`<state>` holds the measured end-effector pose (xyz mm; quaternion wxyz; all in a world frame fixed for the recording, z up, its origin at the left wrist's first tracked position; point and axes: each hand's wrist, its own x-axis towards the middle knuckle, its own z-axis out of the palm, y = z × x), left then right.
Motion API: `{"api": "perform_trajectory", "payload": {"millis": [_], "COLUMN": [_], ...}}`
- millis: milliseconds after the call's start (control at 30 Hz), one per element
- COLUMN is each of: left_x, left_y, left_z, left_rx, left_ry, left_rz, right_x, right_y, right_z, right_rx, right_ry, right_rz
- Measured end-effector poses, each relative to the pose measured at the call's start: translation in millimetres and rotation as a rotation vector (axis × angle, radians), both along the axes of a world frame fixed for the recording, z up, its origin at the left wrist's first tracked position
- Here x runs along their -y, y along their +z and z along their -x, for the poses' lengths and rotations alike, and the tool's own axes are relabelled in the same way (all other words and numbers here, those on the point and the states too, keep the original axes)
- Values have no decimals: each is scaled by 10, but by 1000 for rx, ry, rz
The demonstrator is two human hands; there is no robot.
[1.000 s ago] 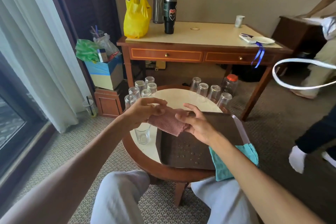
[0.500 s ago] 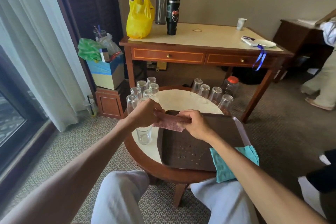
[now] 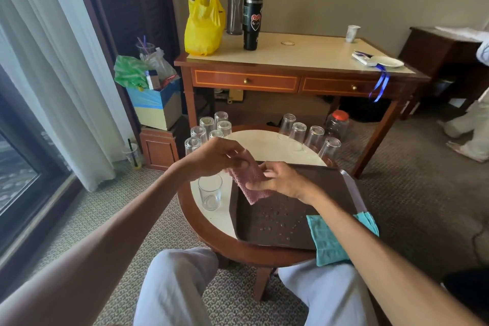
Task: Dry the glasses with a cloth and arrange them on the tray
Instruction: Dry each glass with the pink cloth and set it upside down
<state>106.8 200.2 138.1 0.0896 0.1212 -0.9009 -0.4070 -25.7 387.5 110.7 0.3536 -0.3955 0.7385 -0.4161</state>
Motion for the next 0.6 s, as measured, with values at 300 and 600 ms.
{"api": "perform_trajectory", "payload": {"millis": [300, 600], "left_x": [139, 403], "left_y": [-50, -817], "left_z": [-169, -460], "left_rx": [-146, 336], "left_ry": [176, 213], "left_rz": [39, 16], "right_x": [176, 142], "right_y": [-78, -213], "right_z": [-179, -87], "right_rx": [292, 463], "right_ry": [-2, -176], "right_rz": [82, 135]}}
